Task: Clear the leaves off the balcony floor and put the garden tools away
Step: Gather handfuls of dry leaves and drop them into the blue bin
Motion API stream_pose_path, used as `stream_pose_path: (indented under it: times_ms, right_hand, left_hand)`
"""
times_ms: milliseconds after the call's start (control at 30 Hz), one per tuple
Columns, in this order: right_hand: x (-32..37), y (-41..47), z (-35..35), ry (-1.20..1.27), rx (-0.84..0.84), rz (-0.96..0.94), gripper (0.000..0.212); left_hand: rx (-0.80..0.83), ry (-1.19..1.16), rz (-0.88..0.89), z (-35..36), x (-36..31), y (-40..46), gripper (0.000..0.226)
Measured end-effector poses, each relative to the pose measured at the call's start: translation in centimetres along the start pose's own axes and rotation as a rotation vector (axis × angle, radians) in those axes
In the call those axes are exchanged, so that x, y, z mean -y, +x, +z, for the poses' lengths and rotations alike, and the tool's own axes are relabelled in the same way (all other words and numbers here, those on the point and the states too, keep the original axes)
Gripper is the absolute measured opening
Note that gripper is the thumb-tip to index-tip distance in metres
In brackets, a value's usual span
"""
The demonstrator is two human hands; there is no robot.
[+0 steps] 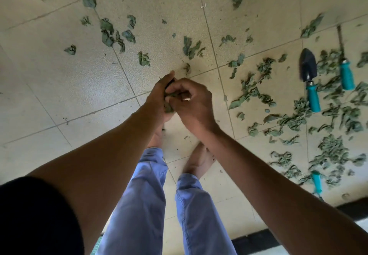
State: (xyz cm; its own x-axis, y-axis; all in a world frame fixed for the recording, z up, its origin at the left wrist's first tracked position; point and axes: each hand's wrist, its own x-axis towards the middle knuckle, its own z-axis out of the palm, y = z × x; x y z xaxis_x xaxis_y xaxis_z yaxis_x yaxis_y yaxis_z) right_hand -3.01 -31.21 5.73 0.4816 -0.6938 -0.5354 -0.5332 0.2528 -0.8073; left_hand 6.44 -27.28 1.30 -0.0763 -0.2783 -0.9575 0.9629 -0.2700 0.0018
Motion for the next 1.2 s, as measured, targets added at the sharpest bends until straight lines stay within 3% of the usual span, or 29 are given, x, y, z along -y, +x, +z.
stream_pose_path:
  times_ms: [133,267,433,533,633,767,867,1000,1133,1200]
  right_hand:
    - [-0.3,0.4,0.9,-0.390,-0.089,-0.127,0.022]
    - [0.7,1.2,1.2,-0.570,-0.069,-0.245,0.011]
    - [2.5,0.6,1.9,-0.619,0.122,-0.257,0.014]
    - [2.6,0.7,1.6,-0.498,0.187,-0.098,0.025]
    - [2.2,1.2,1.5,-0.557,0.182,-0.100,0.035]
    - [2.6,1.8,1.7,-0.697,0.161,-0.212,0.027]
    - [2.7,3.0,1.4,-0.655,0.065,-0.258,0.023]
    - [0.2,7.4,-0.5,-0.842,0.001,-0.257,0.044]
    - [-3.8,11.8,-1.4,-1.182,0.175,-0.202,0.097]
    - [-5.2,12.9,-1.3,-1.256,0.254,-0.201,0.109]
  left_hand:
    - [0.032,-0.078,0.031,0.5,0.1,-0.3,0.060]
    - [0.088,-0.070,0.063,0.5,-0.1,-0.7,0.065]
    - [0.026,-0.025,0.164,-0.5,-0.5,-0.1,0.057]
    - [0.021,-0.035,0.168,-1.1,-0.6,-0.1,0.057]
    - [-0.022,-0.069,0.114,-1.8,-0.8,0.4,0.050]
    - [-0.001,-0.110,0.111,-2.0,-0.8,1.1,0.045]
    - [-0.038,-0.091,0.136,-2.1,-1.2,1.7,0.025]
    - [-0.065,-0.129,0.103,-2.8,-2.3,2.7,0.023]
    - [-0.045,-0.143,0.075,-3.5,-2.9,3.4,0.025]
    - [-0.034,-0.147,0.053,-3.9,-3.0,3.5,0.026]
